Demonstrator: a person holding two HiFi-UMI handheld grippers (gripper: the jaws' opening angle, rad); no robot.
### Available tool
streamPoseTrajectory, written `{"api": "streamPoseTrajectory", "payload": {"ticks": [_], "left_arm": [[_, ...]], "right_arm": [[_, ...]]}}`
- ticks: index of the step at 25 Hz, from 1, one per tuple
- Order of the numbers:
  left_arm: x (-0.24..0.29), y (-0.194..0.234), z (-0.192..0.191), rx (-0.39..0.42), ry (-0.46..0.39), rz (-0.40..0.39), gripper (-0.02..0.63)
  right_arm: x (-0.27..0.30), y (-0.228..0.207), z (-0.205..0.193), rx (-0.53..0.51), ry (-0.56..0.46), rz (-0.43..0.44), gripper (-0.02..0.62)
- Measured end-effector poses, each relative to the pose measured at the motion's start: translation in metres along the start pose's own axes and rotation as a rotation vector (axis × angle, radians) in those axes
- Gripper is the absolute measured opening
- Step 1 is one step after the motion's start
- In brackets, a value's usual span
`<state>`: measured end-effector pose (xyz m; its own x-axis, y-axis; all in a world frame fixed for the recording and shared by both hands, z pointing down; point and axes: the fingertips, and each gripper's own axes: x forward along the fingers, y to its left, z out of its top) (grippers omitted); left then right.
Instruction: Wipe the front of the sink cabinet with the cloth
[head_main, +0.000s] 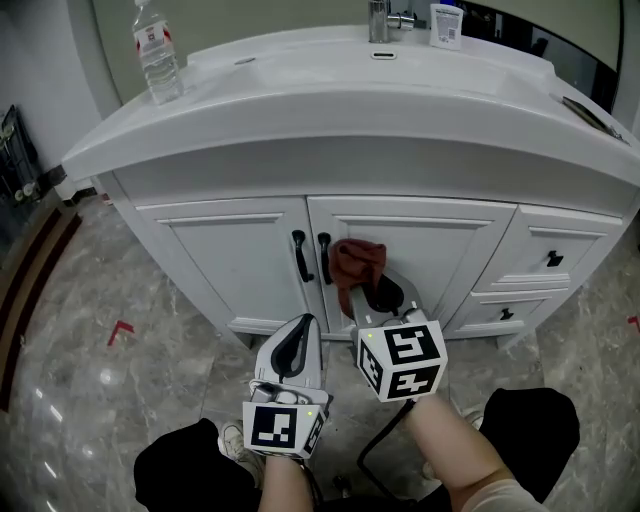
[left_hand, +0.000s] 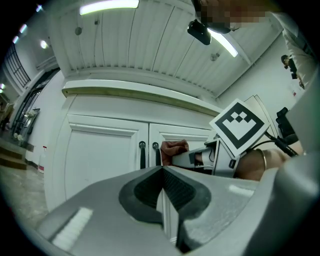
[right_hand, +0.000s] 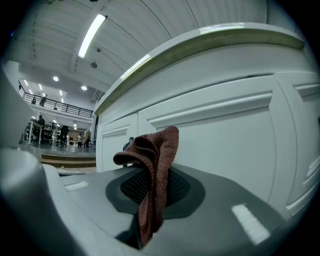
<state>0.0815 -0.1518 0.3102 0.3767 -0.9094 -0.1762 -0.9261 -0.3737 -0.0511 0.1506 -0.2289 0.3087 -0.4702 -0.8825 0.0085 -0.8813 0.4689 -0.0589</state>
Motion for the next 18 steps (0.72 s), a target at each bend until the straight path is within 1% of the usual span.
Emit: {"api": "streamPoseTrajectory", "payload": {"ticks": [2,5,7,11,14,18], "left_arm": [[-0.002,0.002,-0.002,0.002,0.006,0.000,0.000],[-0.002,-0.003,-0.011,0.008,0.020,-0.017,0.000],[-0.001,-0.008,-0.017,0.009,0.033,-0.033,0.000],[0.000,-0.018,-0.023,0.002,0.041,-0.058,0.000],[0.003,-0.026,-0.023,0.000,0.044,-0.080,0.000],[0.011,-0.037,-0.018,-0.025,0.029,-0.095,0.000]], "right_arm": [[0.005,-0.001,-0.005,0.018,0.004,-0.013,0.081],[0.005,-0.017,-0.011,0.068,-0.003,-0.054,0.081],[0.001,-0.028,-0.012,0.082,-0.010,-0.074,0.081],[-0.011,-0.049,-0.013,0.061,-0.014,-0.125,0.081],[-0.023,-0.068,-0.016,0.064,-0.005,-0.163,0.081],[-0.044,-0.097,-0.017,0.056,0.013,-0.214,0.081]]}}
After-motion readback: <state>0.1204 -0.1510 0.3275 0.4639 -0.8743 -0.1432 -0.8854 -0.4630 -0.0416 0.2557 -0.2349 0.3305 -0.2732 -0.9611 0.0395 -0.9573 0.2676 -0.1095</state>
